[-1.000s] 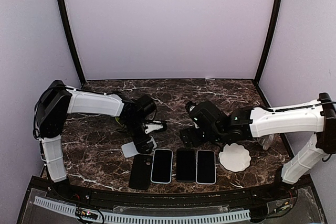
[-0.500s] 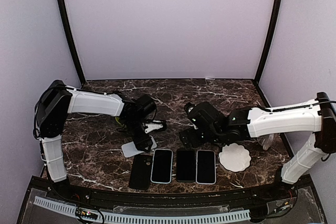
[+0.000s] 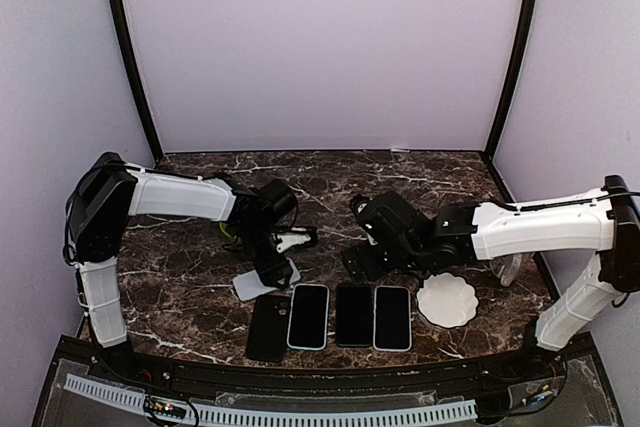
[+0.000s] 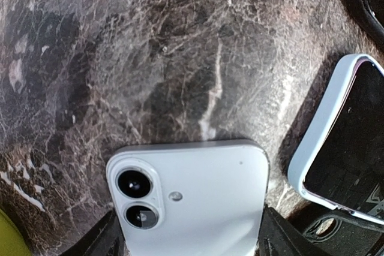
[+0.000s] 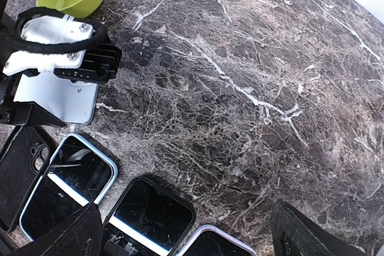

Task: Put the phone into the phone case
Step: Pick up the phone from the center of the board.

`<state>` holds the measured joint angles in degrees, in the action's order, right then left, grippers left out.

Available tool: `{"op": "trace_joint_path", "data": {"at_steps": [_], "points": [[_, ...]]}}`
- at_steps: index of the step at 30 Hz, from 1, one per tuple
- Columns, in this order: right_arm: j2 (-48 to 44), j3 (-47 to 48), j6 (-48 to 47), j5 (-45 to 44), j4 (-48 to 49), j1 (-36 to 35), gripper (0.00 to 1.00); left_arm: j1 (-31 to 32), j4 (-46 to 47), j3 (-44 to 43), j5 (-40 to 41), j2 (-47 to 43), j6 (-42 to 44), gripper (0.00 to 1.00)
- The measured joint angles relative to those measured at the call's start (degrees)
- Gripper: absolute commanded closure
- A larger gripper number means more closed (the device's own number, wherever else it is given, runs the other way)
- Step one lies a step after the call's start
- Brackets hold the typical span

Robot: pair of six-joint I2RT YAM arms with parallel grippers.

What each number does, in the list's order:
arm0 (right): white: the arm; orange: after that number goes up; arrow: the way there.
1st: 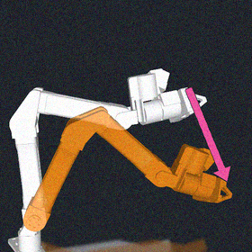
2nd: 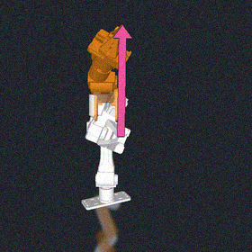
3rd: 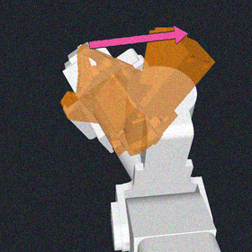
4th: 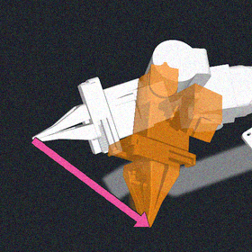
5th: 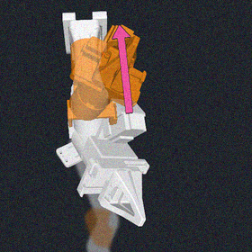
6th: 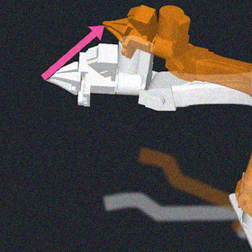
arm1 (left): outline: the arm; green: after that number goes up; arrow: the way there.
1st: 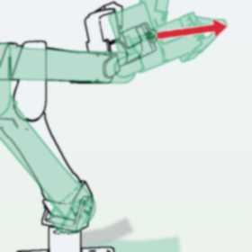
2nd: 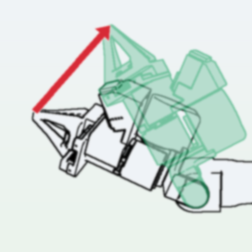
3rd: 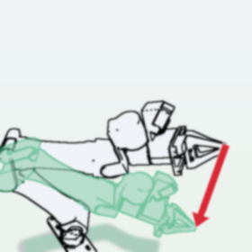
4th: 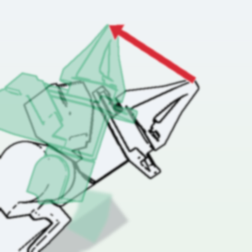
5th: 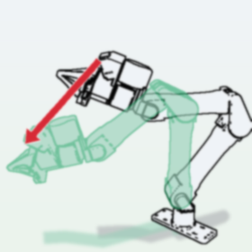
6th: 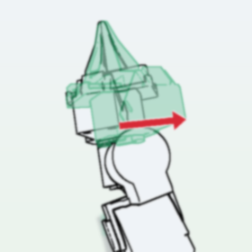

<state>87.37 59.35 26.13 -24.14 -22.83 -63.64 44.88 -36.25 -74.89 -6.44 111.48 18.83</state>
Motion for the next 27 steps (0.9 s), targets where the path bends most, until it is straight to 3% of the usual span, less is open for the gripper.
{"op": "trace_joint_path", "data": {"at_steps": [8, 13, 21, 27], "points": [[-2.0, -0.1, -2.5, 0.4, 0.5, 0.0, 0.02, 0.0, 4.8, 0.7, -0.7, -3.0, -1.5, 0.58], [-10.1, -4.6, -7.3, 4.0, 8.5, 0.1, 0.01, 0.0, 11.2, 3.8, -3.2, -10.8, -1.7, 0.58], [-22.9, -12.2, -18.5, 18.7, 22.5, 0.3, 0.01, 0.5, 19.5, 6.3, -13.4, -21.8, -2.8, 0.58], [-23.0, -10.6, -25.5, 31.2, 28.3, 0.8, 0.01, 2.4, 27.6, 6.5, -22.3, -30.3, -3.9, 0.61]]}}
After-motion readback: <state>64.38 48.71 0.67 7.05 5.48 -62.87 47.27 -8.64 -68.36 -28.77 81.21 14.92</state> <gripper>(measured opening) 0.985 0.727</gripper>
